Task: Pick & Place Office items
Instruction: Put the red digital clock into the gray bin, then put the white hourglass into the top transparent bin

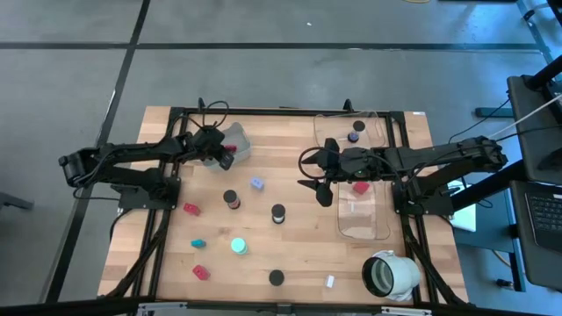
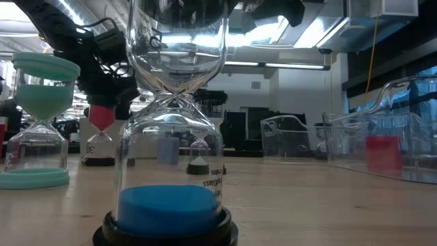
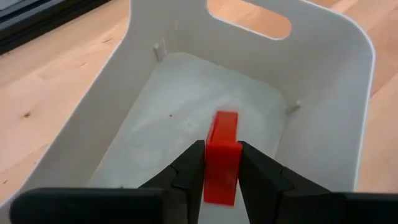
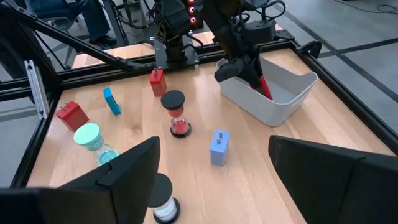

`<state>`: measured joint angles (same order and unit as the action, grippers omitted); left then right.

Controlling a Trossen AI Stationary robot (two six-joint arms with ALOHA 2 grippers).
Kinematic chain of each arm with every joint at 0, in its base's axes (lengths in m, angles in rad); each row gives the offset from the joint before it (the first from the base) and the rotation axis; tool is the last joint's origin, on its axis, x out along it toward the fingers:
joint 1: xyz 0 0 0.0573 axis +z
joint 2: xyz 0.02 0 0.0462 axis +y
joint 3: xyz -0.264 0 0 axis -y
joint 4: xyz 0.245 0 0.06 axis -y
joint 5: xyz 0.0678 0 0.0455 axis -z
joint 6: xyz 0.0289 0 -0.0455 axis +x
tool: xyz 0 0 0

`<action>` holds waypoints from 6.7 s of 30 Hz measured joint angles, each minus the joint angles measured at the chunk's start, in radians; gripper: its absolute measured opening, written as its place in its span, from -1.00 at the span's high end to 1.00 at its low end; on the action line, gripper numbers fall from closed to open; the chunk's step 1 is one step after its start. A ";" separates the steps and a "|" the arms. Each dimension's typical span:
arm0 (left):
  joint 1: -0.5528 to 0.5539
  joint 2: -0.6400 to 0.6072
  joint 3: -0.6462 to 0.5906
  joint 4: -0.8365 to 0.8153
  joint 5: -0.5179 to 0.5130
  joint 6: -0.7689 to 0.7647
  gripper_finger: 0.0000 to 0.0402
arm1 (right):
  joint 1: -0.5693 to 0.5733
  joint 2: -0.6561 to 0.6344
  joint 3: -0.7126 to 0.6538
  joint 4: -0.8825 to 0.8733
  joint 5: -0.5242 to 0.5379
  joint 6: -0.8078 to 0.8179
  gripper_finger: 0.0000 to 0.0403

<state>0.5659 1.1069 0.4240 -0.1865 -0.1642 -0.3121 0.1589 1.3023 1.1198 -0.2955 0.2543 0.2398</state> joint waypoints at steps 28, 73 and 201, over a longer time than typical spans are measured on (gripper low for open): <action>-0.026 -0.147 0.136 -0.033 0.132 0.058 0.03 | 0.000 0.001 0.000 -0.066 -0.010 0.104 -0.50; -0.520 -0.202 0.137 0.168 0.112 0.037 0.08 | 0.114 0.486 0.000 0.328 -0.086 -0.105 -0.63; -0.520 -0.202 0.136 0.070 -0.007 0.116 0.08 | -0.655 0.011 -0.567 0.305 0.228 0.224 -0.06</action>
<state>0.0458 0.9051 0.5603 -0.1165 -0.1715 -0.1963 -0.4965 1.3132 0.5526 0.0095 0.4823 0.4641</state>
